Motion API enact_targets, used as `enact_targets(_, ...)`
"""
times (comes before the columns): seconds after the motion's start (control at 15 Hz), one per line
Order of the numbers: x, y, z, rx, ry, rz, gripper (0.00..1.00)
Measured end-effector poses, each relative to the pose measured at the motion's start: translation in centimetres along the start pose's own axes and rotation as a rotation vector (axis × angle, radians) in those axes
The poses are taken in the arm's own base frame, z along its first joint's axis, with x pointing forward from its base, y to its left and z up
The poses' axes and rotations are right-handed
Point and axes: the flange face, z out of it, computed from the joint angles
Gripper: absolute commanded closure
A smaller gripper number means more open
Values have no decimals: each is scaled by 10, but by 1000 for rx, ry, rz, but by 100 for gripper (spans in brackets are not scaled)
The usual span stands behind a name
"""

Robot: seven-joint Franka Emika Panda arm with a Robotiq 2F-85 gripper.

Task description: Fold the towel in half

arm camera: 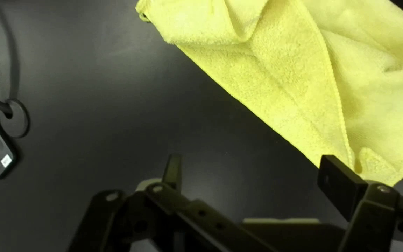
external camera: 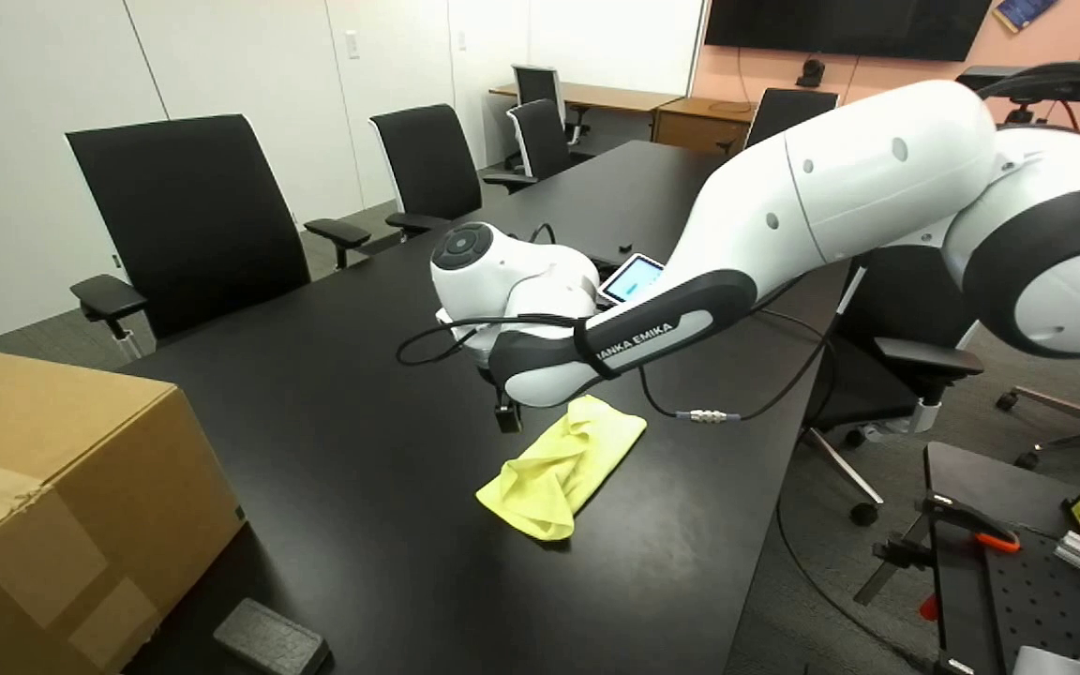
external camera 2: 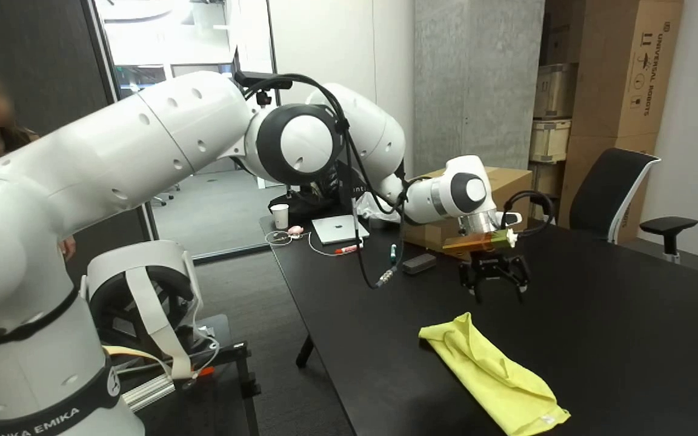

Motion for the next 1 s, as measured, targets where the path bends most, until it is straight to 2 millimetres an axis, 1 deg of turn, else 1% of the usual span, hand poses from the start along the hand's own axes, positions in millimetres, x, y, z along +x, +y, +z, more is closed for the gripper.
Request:
enact_targets(0.13,-16,16,1,10,-47,18,0)
enact_targets(0.2,-26,26,-2,18,-70,29,0)
enact_targets(0.4,-62,56,-21,43,-136,67,0)
enact_targets(0.53,-87,71,-38,63,-177,92,0)
enact_targets(0.67,-112,83,-59,82,-202,112,0)
enact_targets(1.0,-175,99,-115,124,-211,163,0)
